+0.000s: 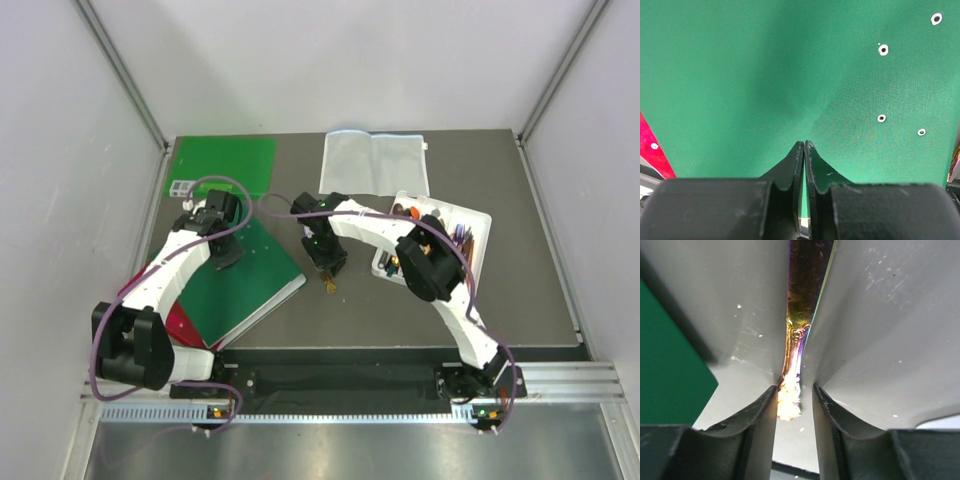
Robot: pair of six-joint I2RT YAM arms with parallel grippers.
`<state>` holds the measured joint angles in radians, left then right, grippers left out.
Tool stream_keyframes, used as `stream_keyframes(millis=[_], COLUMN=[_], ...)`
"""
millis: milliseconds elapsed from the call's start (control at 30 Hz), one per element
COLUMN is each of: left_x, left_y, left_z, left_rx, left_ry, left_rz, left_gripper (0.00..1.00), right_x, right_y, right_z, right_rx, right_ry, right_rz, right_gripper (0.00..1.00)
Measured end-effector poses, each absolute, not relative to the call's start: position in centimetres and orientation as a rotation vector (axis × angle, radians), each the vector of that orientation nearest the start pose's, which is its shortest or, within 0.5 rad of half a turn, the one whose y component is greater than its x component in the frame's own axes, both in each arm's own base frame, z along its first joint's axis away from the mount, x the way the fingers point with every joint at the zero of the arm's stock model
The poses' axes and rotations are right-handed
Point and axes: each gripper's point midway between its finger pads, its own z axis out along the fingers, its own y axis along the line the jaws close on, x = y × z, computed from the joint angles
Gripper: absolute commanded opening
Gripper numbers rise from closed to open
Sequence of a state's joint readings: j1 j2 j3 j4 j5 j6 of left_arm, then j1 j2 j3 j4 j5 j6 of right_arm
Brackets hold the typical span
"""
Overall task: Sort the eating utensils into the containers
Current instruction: Pick up the knife at the center of the board.
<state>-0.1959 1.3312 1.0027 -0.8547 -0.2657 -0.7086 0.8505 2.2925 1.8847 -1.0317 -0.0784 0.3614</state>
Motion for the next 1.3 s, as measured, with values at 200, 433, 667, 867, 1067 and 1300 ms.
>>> stream_keyframes(millis=[200, 433, 667, 867, 1067, 1300], left_x=[27.3, 27.3, 27.3, 27.3, 27.5, 28.0], left_y=[-3.4, -3.3, -3.3, -3.1, -3.0, -3.0], left_z=[10.4, 10.4, 10.4, 10.4, 10.8, 11.2], left_rx=[-0.745, -0.74, -0.739, -0.739, -0.736, -0.736], left_ry=[2.573, 2.573, 2.573, 2.568, 2.557, 2.544], left_rz=[0.093, 0.099, 0.1, 0.115, 0.118, 0.123], left_gripper=[0.08, 0.09, 0.08, 0.09, 0.08, 0.08], right_x=[26.7, 26.8, 26.8, 26.8, 26.9, 26.9], right_y=[34.7, 34.6, 34.1, 34.0, 34.1, 33.9], right_z=[1.7, 1.5, 1.0, 0.9, 0.7, 0.6], right_rx=[-0.789, -0.759, -0.764, -0.797, -0.838, -0.889], right_ry=[2.907, 2.882, 2.871, 2.863, 2.85, 2.819], right_rz=[0.074, 0.019, 0.003, 0.007, 0.013, 0.003], right_gripper=[0.37, 0.33, 0.0, 0.0, 0.18, 0.0])
